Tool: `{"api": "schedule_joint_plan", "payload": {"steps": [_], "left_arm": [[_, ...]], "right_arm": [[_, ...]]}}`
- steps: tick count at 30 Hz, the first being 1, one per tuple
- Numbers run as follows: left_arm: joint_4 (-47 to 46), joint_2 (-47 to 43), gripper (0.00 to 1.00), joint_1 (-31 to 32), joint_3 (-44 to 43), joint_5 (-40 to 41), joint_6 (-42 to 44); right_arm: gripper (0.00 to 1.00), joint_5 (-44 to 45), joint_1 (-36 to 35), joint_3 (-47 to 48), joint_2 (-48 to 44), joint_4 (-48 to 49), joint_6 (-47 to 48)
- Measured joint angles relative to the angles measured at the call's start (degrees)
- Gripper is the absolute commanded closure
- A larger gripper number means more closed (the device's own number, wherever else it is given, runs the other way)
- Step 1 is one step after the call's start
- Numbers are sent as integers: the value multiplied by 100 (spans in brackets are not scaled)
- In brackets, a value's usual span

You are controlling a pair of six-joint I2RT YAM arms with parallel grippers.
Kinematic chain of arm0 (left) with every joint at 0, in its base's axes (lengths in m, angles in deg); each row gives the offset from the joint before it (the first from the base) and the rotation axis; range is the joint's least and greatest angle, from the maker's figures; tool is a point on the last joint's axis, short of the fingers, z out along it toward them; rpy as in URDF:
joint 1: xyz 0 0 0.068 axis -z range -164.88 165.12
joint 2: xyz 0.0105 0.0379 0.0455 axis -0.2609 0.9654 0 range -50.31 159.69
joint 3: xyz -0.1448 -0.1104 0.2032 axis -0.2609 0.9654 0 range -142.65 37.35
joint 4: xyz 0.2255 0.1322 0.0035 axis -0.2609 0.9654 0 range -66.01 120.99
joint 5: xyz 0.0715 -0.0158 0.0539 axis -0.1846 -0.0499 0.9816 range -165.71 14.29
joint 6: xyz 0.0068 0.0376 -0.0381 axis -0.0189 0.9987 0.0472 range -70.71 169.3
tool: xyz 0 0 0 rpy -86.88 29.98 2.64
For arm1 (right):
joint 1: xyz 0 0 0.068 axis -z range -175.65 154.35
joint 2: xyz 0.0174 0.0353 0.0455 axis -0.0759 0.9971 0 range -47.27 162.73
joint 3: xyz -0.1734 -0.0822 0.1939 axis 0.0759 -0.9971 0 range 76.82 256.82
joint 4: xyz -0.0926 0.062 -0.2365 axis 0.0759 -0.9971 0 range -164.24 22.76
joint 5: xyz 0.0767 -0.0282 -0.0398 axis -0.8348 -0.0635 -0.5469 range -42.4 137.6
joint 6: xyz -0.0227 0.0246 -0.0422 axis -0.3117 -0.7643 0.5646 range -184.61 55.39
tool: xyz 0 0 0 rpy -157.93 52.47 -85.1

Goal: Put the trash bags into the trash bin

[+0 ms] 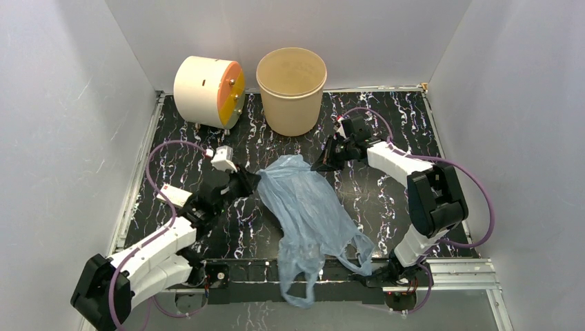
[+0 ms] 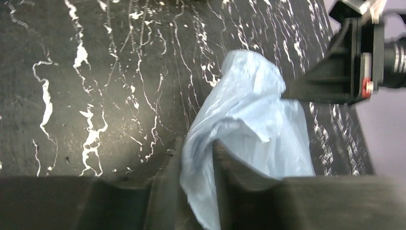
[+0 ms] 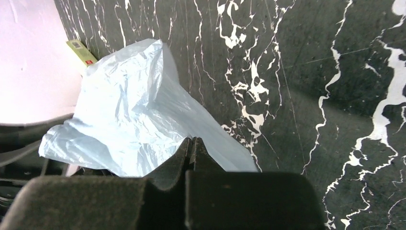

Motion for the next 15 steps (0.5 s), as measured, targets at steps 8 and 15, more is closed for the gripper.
{"api": "schedule_joint_plan", "payload": {"steps": [8,15], "left_arm": [[1325,1222,27,-1213,-984,-437,621],[940,1023,15,-1475,-603,-2065,-2]], "right_arm": [[100,319,-9,-822,-531,284,-455],[100,918,-9,-2455,-1373,986,-1757]]}}
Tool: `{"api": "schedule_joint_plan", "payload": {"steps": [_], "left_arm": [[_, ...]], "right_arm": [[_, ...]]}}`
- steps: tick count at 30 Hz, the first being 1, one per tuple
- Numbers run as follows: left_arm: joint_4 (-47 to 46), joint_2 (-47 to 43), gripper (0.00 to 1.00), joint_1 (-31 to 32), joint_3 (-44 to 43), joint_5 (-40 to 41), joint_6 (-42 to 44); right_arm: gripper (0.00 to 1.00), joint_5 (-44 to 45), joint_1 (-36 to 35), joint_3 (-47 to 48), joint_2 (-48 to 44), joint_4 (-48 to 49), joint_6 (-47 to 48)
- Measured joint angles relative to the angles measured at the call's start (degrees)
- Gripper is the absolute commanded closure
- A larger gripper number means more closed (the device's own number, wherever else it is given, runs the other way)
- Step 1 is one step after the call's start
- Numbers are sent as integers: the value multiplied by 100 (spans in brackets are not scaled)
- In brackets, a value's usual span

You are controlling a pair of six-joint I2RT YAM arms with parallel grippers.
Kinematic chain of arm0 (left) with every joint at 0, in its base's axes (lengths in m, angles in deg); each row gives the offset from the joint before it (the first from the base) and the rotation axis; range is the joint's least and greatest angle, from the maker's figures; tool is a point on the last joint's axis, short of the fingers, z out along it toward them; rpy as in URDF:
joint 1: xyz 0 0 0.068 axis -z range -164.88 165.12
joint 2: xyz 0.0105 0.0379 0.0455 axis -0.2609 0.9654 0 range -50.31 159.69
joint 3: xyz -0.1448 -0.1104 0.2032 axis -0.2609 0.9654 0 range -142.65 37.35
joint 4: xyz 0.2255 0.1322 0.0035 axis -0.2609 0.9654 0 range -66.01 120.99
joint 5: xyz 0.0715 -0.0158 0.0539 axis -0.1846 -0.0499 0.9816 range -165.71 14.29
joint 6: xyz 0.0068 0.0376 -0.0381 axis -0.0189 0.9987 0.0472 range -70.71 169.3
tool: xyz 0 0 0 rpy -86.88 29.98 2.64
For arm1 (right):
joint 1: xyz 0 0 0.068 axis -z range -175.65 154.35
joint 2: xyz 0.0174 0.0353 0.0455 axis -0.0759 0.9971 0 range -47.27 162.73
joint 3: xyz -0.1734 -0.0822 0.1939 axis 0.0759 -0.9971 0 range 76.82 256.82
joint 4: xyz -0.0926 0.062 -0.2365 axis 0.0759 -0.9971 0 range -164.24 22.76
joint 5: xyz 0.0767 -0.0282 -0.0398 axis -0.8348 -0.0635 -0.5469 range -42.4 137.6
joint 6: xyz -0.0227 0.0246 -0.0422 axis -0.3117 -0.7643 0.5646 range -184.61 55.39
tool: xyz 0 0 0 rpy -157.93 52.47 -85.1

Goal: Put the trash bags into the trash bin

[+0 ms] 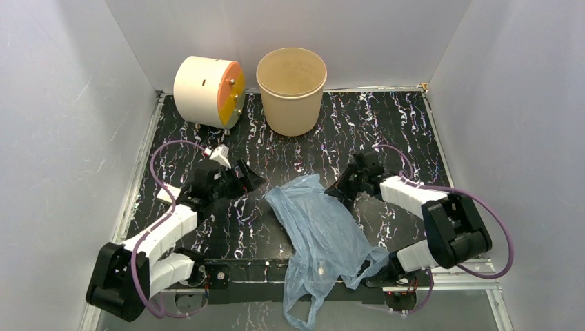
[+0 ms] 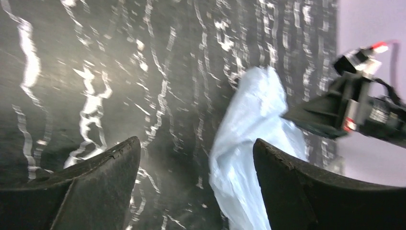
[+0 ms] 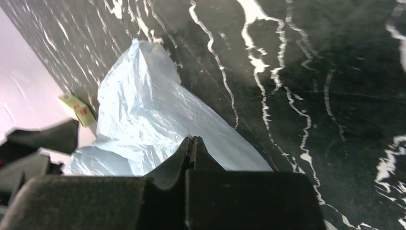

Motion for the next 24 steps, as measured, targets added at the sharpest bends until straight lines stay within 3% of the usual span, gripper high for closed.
{"api": "schedule_joint_plan", "payload": {"steps": [5,12,20,23,24], "left_arm": [[-787,-487,15,374,710,-634,-820],[-1025,-282,19,1722,461,-304,-1366],[-905,1029,21,1794,-254,313,-1722],[-898,1416,28,1834,-487,476,-1725],[-898,1471,35,1840,-505,522,-1725]], "right_arm": [[100,662,0,-129,-361,81,-337],[100,1099,2,-114,-586,90,-468],[100,966,0,13,-612,81,-459],[100,962,2,13,-708,72,-446],[100,964,0,13,-748,68,-437]]}}
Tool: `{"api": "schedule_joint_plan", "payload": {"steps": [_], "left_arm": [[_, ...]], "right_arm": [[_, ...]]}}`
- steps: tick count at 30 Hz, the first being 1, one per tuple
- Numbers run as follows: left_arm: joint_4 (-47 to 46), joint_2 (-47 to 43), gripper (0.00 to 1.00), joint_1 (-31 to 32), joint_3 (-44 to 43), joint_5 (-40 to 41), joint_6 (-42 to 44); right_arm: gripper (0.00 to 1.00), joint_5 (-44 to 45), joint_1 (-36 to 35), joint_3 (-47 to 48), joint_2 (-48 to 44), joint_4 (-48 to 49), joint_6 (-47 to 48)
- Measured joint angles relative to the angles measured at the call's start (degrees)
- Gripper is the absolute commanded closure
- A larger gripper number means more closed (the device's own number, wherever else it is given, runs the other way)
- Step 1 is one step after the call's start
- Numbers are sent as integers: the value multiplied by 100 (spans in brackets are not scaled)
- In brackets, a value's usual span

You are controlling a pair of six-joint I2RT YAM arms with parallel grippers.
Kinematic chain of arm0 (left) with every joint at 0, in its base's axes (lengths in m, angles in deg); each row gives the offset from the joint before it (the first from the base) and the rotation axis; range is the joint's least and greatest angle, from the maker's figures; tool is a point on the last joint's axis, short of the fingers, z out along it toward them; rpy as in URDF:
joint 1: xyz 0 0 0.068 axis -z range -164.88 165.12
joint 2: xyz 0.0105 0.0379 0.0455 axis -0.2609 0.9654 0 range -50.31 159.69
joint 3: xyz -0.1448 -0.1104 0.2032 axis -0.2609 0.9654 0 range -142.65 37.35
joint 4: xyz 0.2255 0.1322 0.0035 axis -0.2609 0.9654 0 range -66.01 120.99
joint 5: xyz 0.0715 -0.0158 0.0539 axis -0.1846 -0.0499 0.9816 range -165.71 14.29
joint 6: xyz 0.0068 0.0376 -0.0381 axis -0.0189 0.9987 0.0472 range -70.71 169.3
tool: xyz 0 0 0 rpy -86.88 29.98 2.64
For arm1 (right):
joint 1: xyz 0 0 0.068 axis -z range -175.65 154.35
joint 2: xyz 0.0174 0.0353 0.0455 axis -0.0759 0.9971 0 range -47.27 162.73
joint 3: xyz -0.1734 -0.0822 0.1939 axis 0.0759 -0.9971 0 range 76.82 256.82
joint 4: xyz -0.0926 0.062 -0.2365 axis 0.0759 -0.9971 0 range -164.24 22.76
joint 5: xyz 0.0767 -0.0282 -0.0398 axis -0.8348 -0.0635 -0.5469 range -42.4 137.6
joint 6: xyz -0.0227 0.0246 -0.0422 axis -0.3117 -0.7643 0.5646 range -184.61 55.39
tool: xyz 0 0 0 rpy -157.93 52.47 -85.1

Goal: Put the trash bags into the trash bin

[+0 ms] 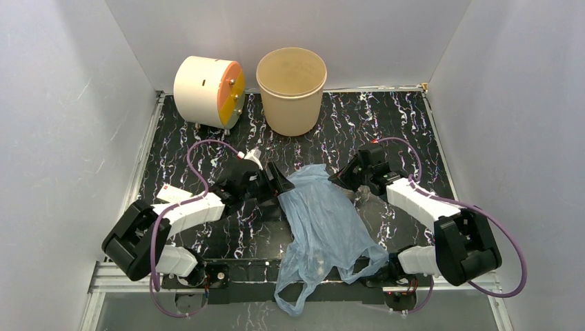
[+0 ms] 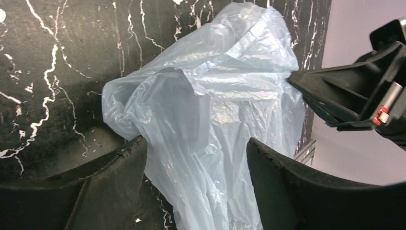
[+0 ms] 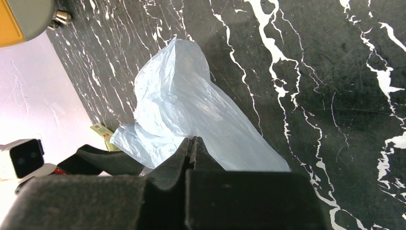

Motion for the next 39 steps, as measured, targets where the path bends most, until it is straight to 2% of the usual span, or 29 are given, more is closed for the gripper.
{"api": "schedule_joint_plan", "payload": {"steps": [1,2,5,7,8,10,12,13,15,16,19,20,28,31,32,33,34,35,36,37,39], "left_arm": [[9,31,46,7,0,52,9],[39,39,52,13,0,90,15],[52,31,53,13,0,205,70],[129,39,50,13,0,245,114],[166,59,43,15,-2,247,133],[175,151,36,15,-4,240,179],[146,310,40,15,-4,205,188],[131,385,45,15,-4,190,186],[136,527,80,15,-4,133,205],[146,568,90,15,-4,118,201],[144,566,100,20,-2,111,249],[140,533,100,20,7,116,260],[1014,-544,100,-114,28,511,826],[1134,-1003,100,-866,151,142,1019],[1108,-1106,100,-1233,234,-11,1056],[1062,-1156,100,-1493,302,-192,1069],[1029,-1182,96,-1770,356,-387,1108],[1054,-1185,86,-1906,378,-533,1176],[1099,-1180,66,-1958,382,-597,1241],[1158,-1176,55,-1998,382,-656,1320],[1320,-1174,43,-2015,361,-723,1482]], "right_arm": [[100,0,2,0,-31,-13,4],[100,2,2,0,-66,-31,13],[100,11,2,0,-164,-90,46],[100,9,2,4,-223,-129,83],[100,2,2,7,-245,-140,116],[100,-44,2,22,-260,-164,164],[100,-127,2,52,-260,-181,197],[100,-166,2,63,-260,-179,216],[100,-243,2,76,-262,-168,238],[100,-271,2,76,-269,-164,245],[100,-291,2,76,-319,-162,267],[100,-271,2,79,-343,-168,282],[100,514,105,321,-468,-592,892],[99,645,282,398,-481,-710,1189],[95,614,319,411,-481,-739,1246],[87,426,361,417,-481,-748,1309],[78,195,363,420,-481,-728,1379],[69,-9,337,420,-481,-715,1434],[62,-264,334,420,-479,-684,1530],[58,-466,350,420,-470,-649,1620],[49,-791,385,474,-393,-645,1777]]}}
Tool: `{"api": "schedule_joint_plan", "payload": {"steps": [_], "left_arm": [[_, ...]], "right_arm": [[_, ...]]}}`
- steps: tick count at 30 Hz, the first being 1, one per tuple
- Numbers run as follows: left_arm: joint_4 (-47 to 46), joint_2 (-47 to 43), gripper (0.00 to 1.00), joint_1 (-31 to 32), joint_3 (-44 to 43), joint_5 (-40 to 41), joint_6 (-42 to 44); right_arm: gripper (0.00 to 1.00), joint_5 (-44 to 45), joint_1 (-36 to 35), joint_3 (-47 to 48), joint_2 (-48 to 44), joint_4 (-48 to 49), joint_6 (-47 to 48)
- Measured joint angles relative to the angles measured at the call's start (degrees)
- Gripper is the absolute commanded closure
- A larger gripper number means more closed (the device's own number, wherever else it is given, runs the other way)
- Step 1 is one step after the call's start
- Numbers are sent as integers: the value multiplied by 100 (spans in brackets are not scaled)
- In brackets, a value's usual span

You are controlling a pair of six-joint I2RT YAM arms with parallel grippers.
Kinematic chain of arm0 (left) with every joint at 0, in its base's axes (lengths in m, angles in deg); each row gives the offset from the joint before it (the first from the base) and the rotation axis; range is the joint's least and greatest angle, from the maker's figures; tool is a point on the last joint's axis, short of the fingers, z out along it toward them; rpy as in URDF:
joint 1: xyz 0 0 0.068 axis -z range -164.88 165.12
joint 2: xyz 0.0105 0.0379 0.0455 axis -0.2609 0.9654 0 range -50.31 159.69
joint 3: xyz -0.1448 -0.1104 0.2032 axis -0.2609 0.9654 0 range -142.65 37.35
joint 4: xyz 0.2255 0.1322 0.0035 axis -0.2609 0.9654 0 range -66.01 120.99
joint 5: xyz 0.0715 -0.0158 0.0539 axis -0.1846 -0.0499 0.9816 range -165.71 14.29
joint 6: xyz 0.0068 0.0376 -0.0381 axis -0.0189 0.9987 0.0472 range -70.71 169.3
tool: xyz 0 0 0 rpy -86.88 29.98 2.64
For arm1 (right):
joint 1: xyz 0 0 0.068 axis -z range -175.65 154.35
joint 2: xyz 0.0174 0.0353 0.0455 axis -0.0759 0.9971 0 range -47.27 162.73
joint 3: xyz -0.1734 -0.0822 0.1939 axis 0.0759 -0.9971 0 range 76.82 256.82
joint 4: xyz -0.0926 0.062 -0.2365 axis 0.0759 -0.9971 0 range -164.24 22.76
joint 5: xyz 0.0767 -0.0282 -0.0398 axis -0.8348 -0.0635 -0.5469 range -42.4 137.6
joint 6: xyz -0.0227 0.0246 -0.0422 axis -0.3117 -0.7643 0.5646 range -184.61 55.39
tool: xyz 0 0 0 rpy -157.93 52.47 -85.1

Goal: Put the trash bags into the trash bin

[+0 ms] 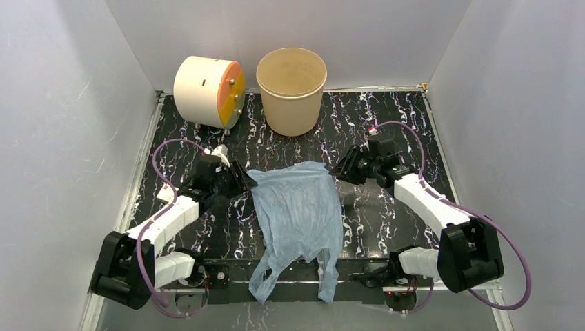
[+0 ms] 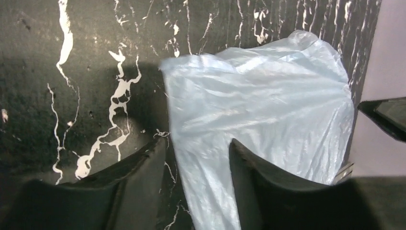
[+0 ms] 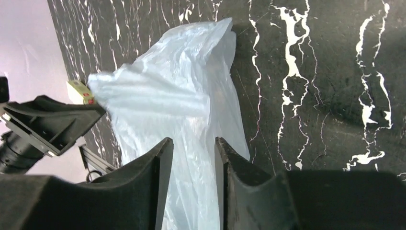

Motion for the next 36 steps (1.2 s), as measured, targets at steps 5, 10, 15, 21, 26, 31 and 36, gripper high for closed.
{"api": "schedule_joint_plan", "payload": {"steps": [5,10,15,21,26,31,36], "left_arm": [[601,11,15,0,-210,83,264],[1082,-343,10,0,-229,286,424],[1276,-844,10,-2,-199,323,424],[1241,-1674,11,0,398,476,258],[684,-2337,20,-2,1204,240,-507],[-667,-2640,23,-2,2308,-415,-1478],[-940,-1893,26,-2,2208,-1023,-1499]], "right_arm": [[27,31,57,374,214,-380,337],[12,579,234,682,273,-767,654],[14,713,417,551,286,-811,820],[31,-623,474,-426,304,-76,610],[60,-2035,472,-1054,649,1161,-125],[85,-2719,472,-1226,968,1884,-623],[96,-2933,472,-1224,1032,2138,-791]]}}
